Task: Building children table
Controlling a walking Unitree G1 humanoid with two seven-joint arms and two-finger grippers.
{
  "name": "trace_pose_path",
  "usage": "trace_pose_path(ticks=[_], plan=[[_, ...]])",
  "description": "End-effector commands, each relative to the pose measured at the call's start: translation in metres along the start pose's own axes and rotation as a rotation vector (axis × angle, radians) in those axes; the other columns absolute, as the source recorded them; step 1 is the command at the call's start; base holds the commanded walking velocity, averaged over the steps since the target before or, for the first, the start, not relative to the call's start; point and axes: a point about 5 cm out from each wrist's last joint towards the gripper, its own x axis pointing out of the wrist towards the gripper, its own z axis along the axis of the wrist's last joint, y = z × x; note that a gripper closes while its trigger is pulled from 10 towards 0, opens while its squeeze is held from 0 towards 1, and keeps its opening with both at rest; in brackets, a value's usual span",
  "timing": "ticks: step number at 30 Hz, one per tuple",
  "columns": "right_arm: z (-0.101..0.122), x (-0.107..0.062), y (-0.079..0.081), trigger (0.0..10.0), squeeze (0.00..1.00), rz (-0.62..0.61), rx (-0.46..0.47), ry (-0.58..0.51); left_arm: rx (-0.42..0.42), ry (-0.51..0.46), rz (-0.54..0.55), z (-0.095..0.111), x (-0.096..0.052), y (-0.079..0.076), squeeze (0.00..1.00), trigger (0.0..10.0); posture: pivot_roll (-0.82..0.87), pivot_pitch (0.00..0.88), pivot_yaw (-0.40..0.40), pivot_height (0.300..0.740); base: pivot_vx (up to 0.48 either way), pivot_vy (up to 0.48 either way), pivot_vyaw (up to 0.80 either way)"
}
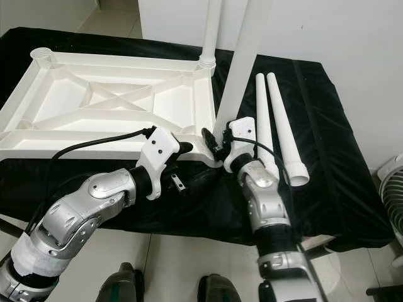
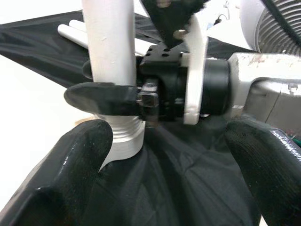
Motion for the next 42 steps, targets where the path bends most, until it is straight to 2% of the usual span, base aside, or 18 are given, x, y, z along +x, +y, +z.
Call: trace_pose_path(ticks=[1, 3, 4, 6, 11, 14, 15, 16, 17, 23, 25, 27, 28, 29, 34, 37, 39, 42], plan=[[-0.006, -0.002, 0.000, 10.0, 0.00, -0.080, 0.031, 0.031, 0.004, 0.002, -0.074, -0.001, 0.000, -0.007, 0.00, 10.0, 0.08, 0.054, -0.037, 0.740, 0.000, 0.000, 0.00], [-0.007, -0.004, 0.007, 10.0, 0.00, -0.160, 0.070, 0.026, 0.004, 0.003, -0.072, -0.002, -0.001, -0.007, 0.00, 10.0, 0.08, 0.058, -0.043, 0.740, 0.000, 0.000, 0.00], [-0.007, -0.004, 0.007, 10.0, 0.00, -0.160, 0.070, 0.026, 0.004, 0.003, -0.072, -0.002, -0.001, -0.007, 0.00, 10.0, 0.08, 0.058, -0.043, 0.740, 0.000, 0.000, 0.00], [-0.004, -0.005, 0.012, 10.0, 0.00, -0.255, 0.026, 0.018, 0.003, 0.002, -0.069, -0.001, -0.001, -0.007, 0.00, 10.0, 0.09, 0.059, -0.047, 0.740, 0.000, 0.000, 0.00], [-0.004, -0.005, 0.015, 10.0, 0.00, -0.290, 0.031, 0.015, 0.003, 0.002, -0.067, -0.001, -0.001, -0.007, 0.00, 10.0, 0.09, 0.061, -0.049, 0.740, 0.000, 0.000, 0.00], [-0.004, -0.006, 0.023, 10.0, 0.00, -0.319, 0.048, 0.014, 0.002, 0.001, -0.062, -0.001, -0.001, -0.006, 0.00, 10.0, 0.09, 0.061, -0.051, 0.740, 0.000, 0.000, 0.00], [-0.003, -0.006, 0.024, 10.0, 0.70, -0.325, 0.048, 0.012, 0.003, 0.001, -0.060, -0.001, -0.001, -0.006, 0.00, 10.0, 0.09, 0.061, -0.049, 0.740, 0.000, 0.000, 0.00], [-0.003, -0.006, 0.024, 10.0, 0.70, -0.325, 0.048, 0.012, 0.003, 0.001, -0.060, -0.001, -0.001, -0.006, 0.00, 10.0, 0.09, 0.061, -0.049, 0.740, 0.000, 0.000, 0.00], [-0.002, -0.006, 0.024, 10.0, 1.00, -0.318, 0.053, 0.000, 0.002, 0.001, -0.059, -0.001, -0.001, -0.005, 0.00, 10.0, 0.09, 0.062, -0.050, 0.740, 0.000, 0.000, 0.00], [0.003, -0.005, 0.021, 10.0, 1.00, -0.305, 0.069, -0.033, 0.004, 0.001, -0.058, -0.001, -0.001, -0.004, 0.00, 10.0, 0.09, 0.065, -0.048, 0.740, 0.000, 0.000, 0.00], [0.004, -0.001, 0.019, 10.0, 1.00, -0.208, 0.121, -0.029, 0.005, 0.000, -0.053, 0.000, -0.001, -0.003, 0.00, 10.0, 0.10, 0.069, -0.052, 0.740, 0.000, 0.000, 0.00], [0.003, -0.001, 0.014, 10.0, 0.96, -0.126, 0.123, -0.008, 0.005, -0.001, -0.049, 0.000, -0.002, -0.003, 0.00, 10.0, 0.09, 0.072, -0.047, 0.740, 0.000, 0.000, 0.00], [0.003, -0.001, 0.014, 10.0, 0.96, -0.126, 0.123, -0.008, 0.005, -0.001, -0.049, 0.000, -0.002, -0.003, 0.00, 10.0, 0.09, 0.072, -0.047, 0.740, 0.000, 0.000, 0.00], [0.004, -0.002, 0.012, 10.0, 0.00, -0.080, 0.102, -0.004, 0.003, -0.001, -0.048, 0.000, -0.003, -0.003, 0.00, 10.0, 0.09, 0.072, -0.045, 0.740, 0.000, 0.000, 0.00], [0.006, -0.003, 0.006, 10.0, 0.00, 0.020, 0.049, 0.000, 0.002, 0.002, -0.050, 0.000, -0.003, -0.003, 0.00, 10.0, 0.09, 0.074, -0.034, 0.740, 0.000, 0.000, 0.00], [0.007, -0.003, -0.003, 10.0, 0.00, 0.151, -0.019, 0.021, 0.004, 0.001, -0.056, 0.001, -0.003, -0.002, 0.00, 10.0, 0.08, 0.076, -0.025, 0.740, 0.000, 0.000, 0.00], [0.007, -0.003, -0.003, 10.0, 0.00, 0.151, -0.019, 0.021, 0.004, 0.001, -0.056, 0.001, -0.003, -0.002, 0.00, 10.0, 0.08, 0.076, -0.025, 0.740, 0.000, 0.000, 0.00], [0.003, -0.001, -0.009, 10.0, 0.00, 0.237, -0.063, 0.049, 0.006, 0.001, -0.059, 0.001, -0.003, -0.001, 0.00, 10.0, 0.09, 0.075, -0.019, 0.740, 0.000, 0.000, 0.00]])
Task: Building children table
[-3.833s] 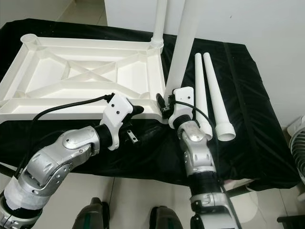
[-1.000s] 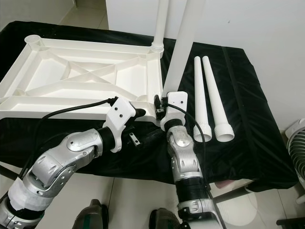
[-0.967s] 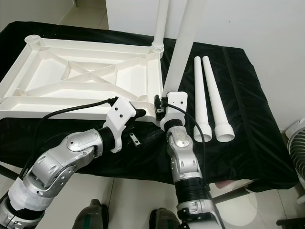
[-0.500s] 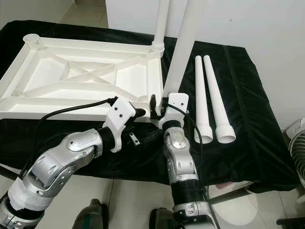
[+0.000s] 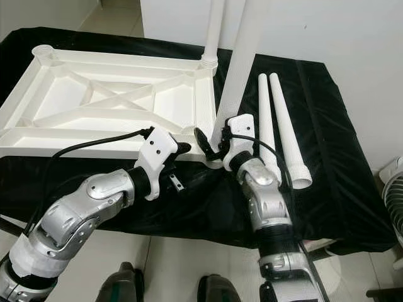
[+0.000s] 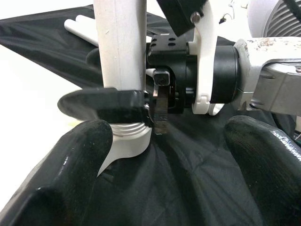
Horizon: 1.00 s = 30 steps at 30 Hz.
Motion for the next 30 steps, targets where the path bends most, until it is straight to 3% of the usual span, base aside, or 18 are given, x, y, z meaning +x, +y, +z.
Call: trace_pose_path(ticks=[1, 3, 4, 5, 7, 8, 20, 21, 24, 30], plan=[[-0.003, 0.000, 0.000, 10.0, 0.00, 0.044, -0.007, 0.016, 0.011, -0.002, -0.067, 0.002, -0.001, -0.003, 0.00, 10.0, 0.09, 0.075, -0.019, 0.740, 0.000, 0.000, 0.00], [-0.005, 0.001, -0.003, 10.0, 0.00, 0.078, -0.026, 0.021, 0.011, -0.002, -0.067, 0.003, -0.001, -0.002, 0.00, 10.0, 0.09, 0.073, -0.019, 0.740, 0.000, 0.000, 0.00], [-0.007, 0.002, -0.005, 8.1, 0.00, 0.106, -0.029, 0.036, 0.011, -0.001, -0.067, 0.003, -0.001, -0.002, 0.00, 10.0, 0.09, 0.072, -0.020, 0.740, 0.000, 0.000, 0.00], [-0.009, 0.002, -0.007, 1.4, 0.00, 0.120, -0.026, 0.047, 0.012, -0.001, -0.065, 0.003, -0.001, -0.002, 0.00, 10.0, 0.09, 0.070, -0.022, 0.740, 0.000, 0.000, 0.00], [-0.010, 0.003, -0.008, 1.4, 0.00, 0.125, -0.022, 0.053, 0.012, -0.001, -0.064, 0.003, -0.001, -0.001, 0.00, 10.0, 0.10, 0.070, -0.023, 0.740, 0.000, 0.000, 0.00], [-0.010, 0.003, -0.009, 0.0, 0.00, 0.132, -0.016, 0.055, 0.013, -0.001, -0.062, 0.003, -0.001, -0.001, 0.00, 10.0, 0.10, 0.070, -0.023, 0.740, 0.000, 0.000, 0.00], [-0.012, -0.002, -0.010, 0.0, 0.00, 0.157, 0.008, 0.041, 0.012, 0.000, -0.059, 0.004, -0.002, -0.001, 0.00, 10.0, 0.09, 0.073, -0.022, 0.740, 0.000, 0.000, 0.00], [-0.012, -0.003, -0.011, 10.0, 0.00, 0.130, 0.019, 0.037, 0.012, 0.000, -0.061, 0.004, -0.002, -0.001, 0.00, 10.0, 0.09, 0.073, -0.023, 0.740, 0.000, 0.000, 0.00], [-0.011, -0.004, -0.010, 10.0, 0.00, 0.097, 0.022, 0.026, 0.012, 0.001, -0.062, 0.003, -0.002, -0.002, 0.00, 10.0, 0.09, 0.073, -0.023, 0.740, 0.000, 0.000, 0.00], [-0.007, -0.007, -0.011, 10.0, 0.00, -0.108, 0.033, 0.004, 0.010, 0.003, -0.064, 0.002, -0.002, -0.002, 0.00, 10.0, 0.08, 0.072, -0.028, 0.740, 0.000, 0.000, 0.00]])
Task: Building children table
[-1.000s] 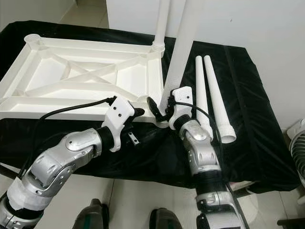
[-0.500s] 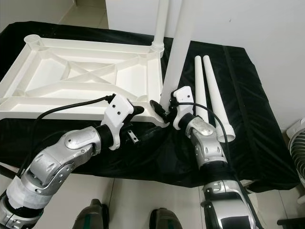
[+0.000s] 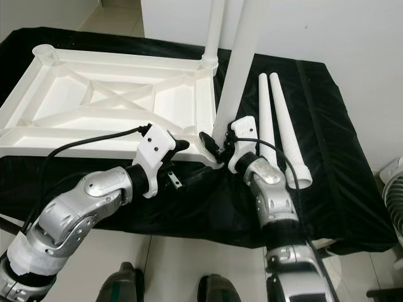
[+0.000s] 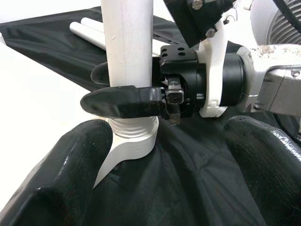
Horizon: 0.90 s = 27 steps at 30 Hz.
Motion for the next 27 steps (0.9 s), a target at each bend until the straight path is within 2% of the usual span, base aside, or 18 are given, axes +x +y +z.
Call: trace_pose_path(ticks=[1, 2, 5, 7, 11, 13, 14, 18, 19, 20, 23, 27], plan=[[-0.001, -0.004, -0.007, 10.0, 0.00, -0.076, 0.005, 0.012, 0.007, 0.005, -0.072, 0.000, -0.001, -0.006, 0.00, 10.0, 0.08, 0.072, -0.028, 0.740, 0.000, 0.000, 0.00], [-0.001, -0.005, -0.007, 10.0, 0.00, -0.166, 0.027, 0.013, 0.006, 0.005, -0.074, 0.000, 0.000, -0.006, 0.00, 10.0, 0.08, 0.070, -0.032, 0.740, 0.000, 0.000, 0.00], [-0.002, -0.008, -0.005, 10.0, 0.00, -0.236, 0.028, 0.022, 0.006, 0.005, -0.075, -0.001, 0.000, -0.006, 0.00, 10.0, 0.08, 0.069, -0.031, 0.740, 0.000, 0.000, 0.00], [-0.003, -0.011, 0.003, 10.0, 0.00, -0.356, 0.040, 0.017, 0.006, 0.007, -0.077, -0.001, 0.000, -0.007, 0.00, 10.0, 0.08, 0.069, -0.034, 0.740, 0.000, 0.000, 0.00], [-0.003, -0.012, 0.006, 10.0, 0.00, -0.394, 0.045, 0.017, 0.006, 0.007, -0.079, -0.002, 0.000, -0.007, 0.00, 10.0, 0.08, 0.069, -0.034, 0.740, 0.000, 0.000, 0.00], [-0.003, -0.013, 0.016, 10.0, 0.00, -0.518, 0.034, 0.024, 0.005, 0.004, -0.083, -0.001, 0.001, -0.008, 0.00, 10.0, 0.08, 0.065, -0.038, 0.740, 0.000, 0.000, 0.00], [-0.004, -0.012, 0.022, 10.0, 0.00, -0.527, 0.046, 0.026, 0.005, 0.004, -0.084, -0.001, 0.002, -0.008, 0.00, 10.0, 0.08, 0.062, -0.036, 0.740, 0.000, 0.000, 0.00], [-0.004, -0.010, 0.026, 10.0, 0.00, -0.511, 0.075, 0.024, 0.005, 0.005, -0.087, -0.001, 0.001, -0.008, 0.00, 10.0, 0.08, 0.059, -0.034, 0.740, 0.000, 0.000, 0.00], [-0.003, -0.011, 0.025, 10.0, 0.16, -0.510, 0.077, 0.021, 0.006, 0.005, -0.088, -0.001, 0.001, -0.008, 0.00, 10.0, 0.08, 0.059, -0.034, 0.740, 0.000, 0.000, 0.00], [-0.001, -0.011, 0.023, 10.0, 1.00, -0.495, 0.077, 0.006, 0.007, 0.006, -0.088, -0.001, 0.001, -0.008, 0.00, 10.0, 0.08, 0.059, -0.034, 0.740, 0.000, 0.000, 0.00], [0.001, -0.011, 0.021, 10.0, 1.00, -0.486, 0.079, -0.008, 0.008, 0.006, -0.089, -0.001, 0.001, -0.008, 0.00, 10.0, 0.08, 0.054, -0.032, 0.740, 0.000, 0.000, 0.00], [0.004, -0.011, 0.019, 10.0, 1.00, -0.407, 0.091, -0.021, 0.009, 0.008, -0.091, -0.001, 0.001, -0.008, 0.00, 10.0, 0.08, 0.055, -0.031, 0.740, 0.000, 0.000, 0.00]])
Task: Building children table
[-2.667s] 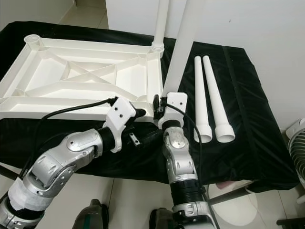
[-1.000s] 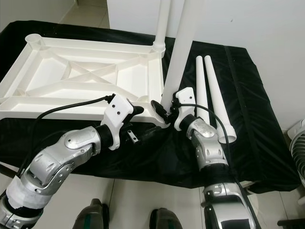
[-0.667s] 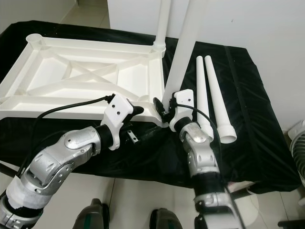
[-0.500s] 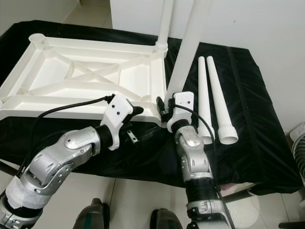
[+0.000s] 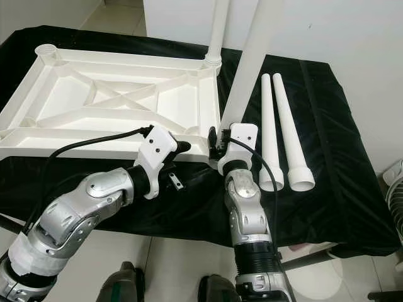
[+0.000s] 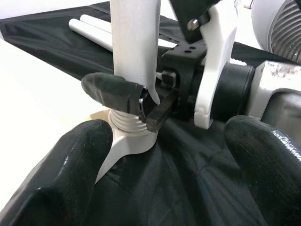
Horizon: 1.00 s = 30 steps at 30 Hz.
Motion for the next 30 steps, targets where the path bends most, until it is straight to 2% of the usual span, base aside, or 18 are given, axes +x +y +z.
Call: trace_pose_path(ticks=[1, 5, 8, 9, 12, 19, 27, 28, 29, 30], plan=[[0.001, -0.001, -0.003, 10.0, 1.00, 0.028, 0.006, 0.001, 0.010, 0.006, -0.081, 0.000, 0.000, -0.006, 0.00, 10.0, 0.08, 0.060, -0.029, 0.740, 0.000, 0.000, 0.00], [0.004, -0.002, -0.009, 10.0, 1.00, 0.173, -0.007, 0.015, 0.009, 0.009, -0.082, -0.001, -0.001, -0.006, 0.00, 10.0, 0.08, 0.066, -0.027, 0.740, 0.000, 0.000, 0.00], [0.005, -0.002, -0.011, 10.0, 1.00, 0.222, -0.018, 0.023, 0.009, 0.010, -0.083, -0.001, -0.002, -0.006, 0.00, 10.0, 0.08, 0.066, -0.027, 0.740, 0.000, 0.000, 0.00], [0.006, -0.002, -0.012, 10.0, 0.00, 0.279, -0.029, 0.025, 0.009, 0.011, -0.083, -0.001, -0.002, -0.006, 0.00, 10.0, 0.08, 0.070, -0.021, 0.740, 0.000, 0.000, 0.00], [0.007, -0.002, -0.015, 10.0, 0.00, 0.382, -0.046, 0.034, 0.009, 0.013, -0.084, -0.001, -0.002, -0.006, 0.00, 10.0, 0.08, 0.070, -0.021, 0.740, 0.000, 0.000, 0.00], [0.010, 0.004, -0.018, 10.0, 0.00, 0.506, -0.101, 0.019, 0.012, 0.014, -0.081, -0.001, -0.003, -0.004, 0.00, 10.0, 0.08, 0.073, -0.014, 0.740, 0.000, 0.000, 0.00], [0.008, 0.009, -0.018, 10.0, 0.00, 0.566, -0.130, 0.021, 0.012, 0.013, -0.079, 0.000, -0.003, -0.003, 0.00, 10.0, 0.08, 0.074, -0.012, 0.740, 0.000, 0.000, 0.00], [0.006, 0.010, -0.018, 1.3, 0.00, 0.588, -0.136, 0.034, 0.013, 0.012, -0.079, 0.000, -0.002, -0.003, 0.00, 10.0, 0.08, 0.073, -0.013, 0.740, 0.000, 0.000, 0.00], [0.006, 0.010, -0.018, 1.3, 0.00, 0.588, -0.136, 0.034, 0.013, 0.012, -0.079, 0.000, -0.002, -0.003, 0.00, 10.0, 0.08, 0.073, -0.013, 0.740, 0.000, 0.000, 0.00], [0.003, 0.010, -0.018, 0.0, 0.00, 0.598, -0.137, 0.045, 0.013, 0.011, -0.077, 0.001, -0.002, -0.003, 0.00, 10.0, 0.08, 0.073, -0.013, 0.740, 0.000, 0.000, 0.00]])
